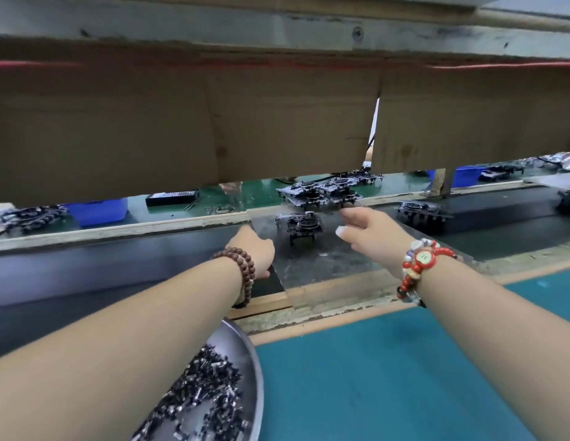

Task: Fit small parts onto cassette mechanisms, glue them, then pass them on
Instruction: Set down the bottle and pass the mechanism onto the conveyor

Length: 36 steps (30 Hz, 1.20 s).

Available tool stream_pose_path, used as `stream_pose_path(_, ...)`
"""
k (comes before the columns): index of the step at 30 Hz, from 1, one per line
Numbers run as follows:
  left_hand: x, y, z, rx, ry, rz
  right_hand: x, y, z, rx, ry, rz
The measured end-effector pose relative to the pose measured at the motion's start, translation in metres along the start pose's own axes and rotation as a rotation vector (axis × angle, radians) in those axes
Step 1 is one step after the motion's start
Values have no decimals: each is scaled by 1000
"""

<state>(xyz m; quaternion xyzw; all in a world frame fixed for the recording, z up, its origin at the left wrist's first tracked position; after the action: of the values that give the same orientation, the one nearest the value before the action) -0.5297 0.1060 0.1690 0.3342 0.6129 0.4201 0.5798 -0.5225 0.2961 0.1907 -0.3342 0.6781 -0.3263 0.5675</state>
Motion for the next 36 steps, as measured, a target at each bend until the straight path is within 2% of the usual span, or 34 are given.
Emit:
stream_pose_path(3, -11, 5, 28, 77, -38, -199, 14, -18, 38, -42, -131, 125)
stream_pose_path(8, -51, 30, 106, 319, -72, -510, 38, -70, 123, -94, -480, 441)
stream_pose_path(11, -95, 28, 150, 389, -19, -701, 30, -101, 168, -143, -486, 439)
stream_pose_path(15, -162, 12, 202, 312, 64, -805, 21, -146, 218, -259, -400, 383)
stream_pose_path(19, -205, -12, 248, 216, 85, -874, 36, -181, 260, -385, -396, 337)
stream_pose_path(23, -231, -42, 282, 115, -12, -1056, 72, -193, 288, -398, -442, 325)
stream_pose_path(27, -251, -82, 302, -1, -200, -1199, 114, -181, 293, -379, -441, 498)
stream_pose_path(32, -281, -127, 311, -269, -186, -1115, 152, -153, 281, -255, -464, 571)
stream_pose_path(36, -286, -142, 304, -338, -198, -1011, 165, -138, 263, -211, -398, 613)
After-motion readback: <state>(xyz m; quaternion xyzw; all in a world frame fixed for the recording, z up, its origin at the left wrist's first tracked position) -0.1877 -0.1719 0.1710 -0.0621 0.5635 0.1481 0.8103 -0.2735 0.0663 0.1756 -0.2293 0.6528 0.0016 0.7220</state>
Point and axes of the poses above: each hand's wrist, its own z-axis away from the middle knuckle, its own x-axis out of the palm, y = z × x, the point moved 7 cm from there along -z, towards the middle knuckle, and after that the axes turned 4 degrees about x, right-handed, at the moved point
